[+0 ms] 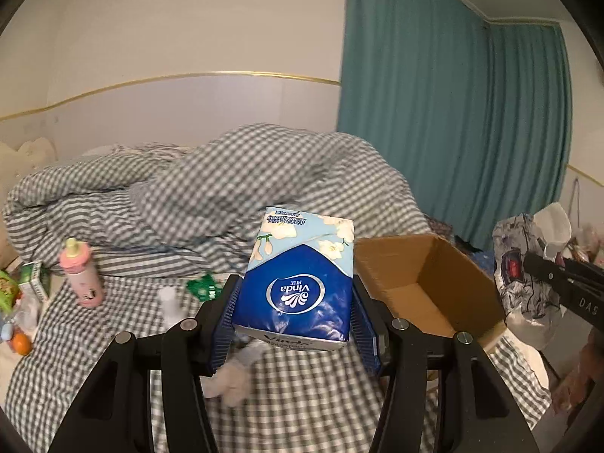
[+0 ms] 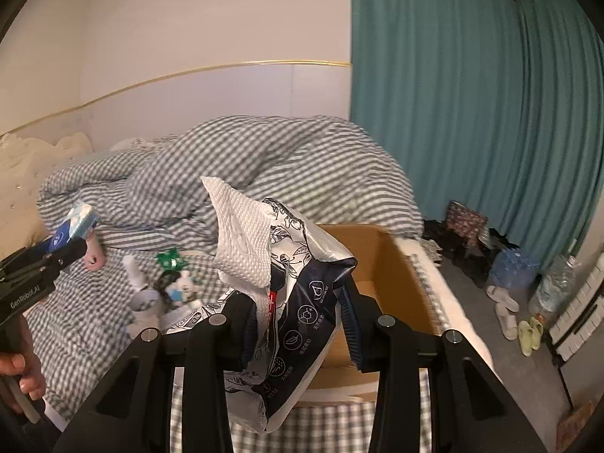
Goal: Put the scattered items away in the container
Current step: 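Carry the tissue pack with the left gripper while the right carries the wipe pack toward the box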
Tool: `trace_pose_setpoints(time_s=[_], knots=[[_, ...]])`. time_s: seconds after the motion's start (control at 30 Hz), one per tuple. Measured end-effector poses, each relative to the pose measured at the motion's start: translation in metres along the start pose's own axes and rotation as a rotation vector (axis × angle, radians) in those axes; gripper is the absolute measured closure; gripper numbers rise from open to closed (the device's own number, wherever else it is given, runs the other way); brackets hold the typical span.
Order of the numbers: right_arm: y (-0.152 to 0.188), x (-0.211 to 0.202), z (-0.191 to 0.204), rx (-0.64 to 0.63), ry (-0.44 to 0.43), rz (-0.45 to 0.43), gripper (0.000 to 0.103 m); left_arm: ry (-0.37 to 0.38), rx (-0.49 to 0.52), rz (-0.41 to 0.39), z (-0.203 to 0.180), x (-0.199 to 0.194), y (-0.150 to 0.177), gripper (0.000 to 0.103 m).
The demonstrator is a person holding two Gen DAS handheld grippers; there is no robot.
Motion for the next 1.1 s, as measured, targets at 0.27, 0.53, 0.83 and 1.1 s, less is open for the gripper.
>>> trace_pose_setpoints(time_s=[0.27, 0.53, 0.83, 1.1], knots=[[0.004, 0.004, -0.043, 0.031, 0.045, 0.01, 0.066, 0.071, 0.026, 0.028, -0.048, 0.03, -0.003, 0.047], [0.003, 0.013, -0.063, 0.038, 0.055, 0.02, 0.066, 0.109, 0.041, 0.048, -0.074, 0.053, -0.003, 0.047], [-0.005, 0.038, -0.067, 0.036, 0.044, 0.052, 0.065, 0.146, 0.052, 0.083, -0.094, 0.083, -0.003, 0.047], [-0.007, 0.06, -0.073, 0.022, 0.056, 0.098, 0.065, 0.177, 0.045, 0.15, -0.109, 0.114, -0.003, 0.047]])
Point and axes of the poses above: each gripper's, at about its wrist camera, not at the fingertips, and x roughly the way its jaws point, z to its left, y to its underside, the point moved 7 cm from there along x, roughly the way its jaws point, and after that the axes turned 11 degrees about y, right-handed, at the moved point
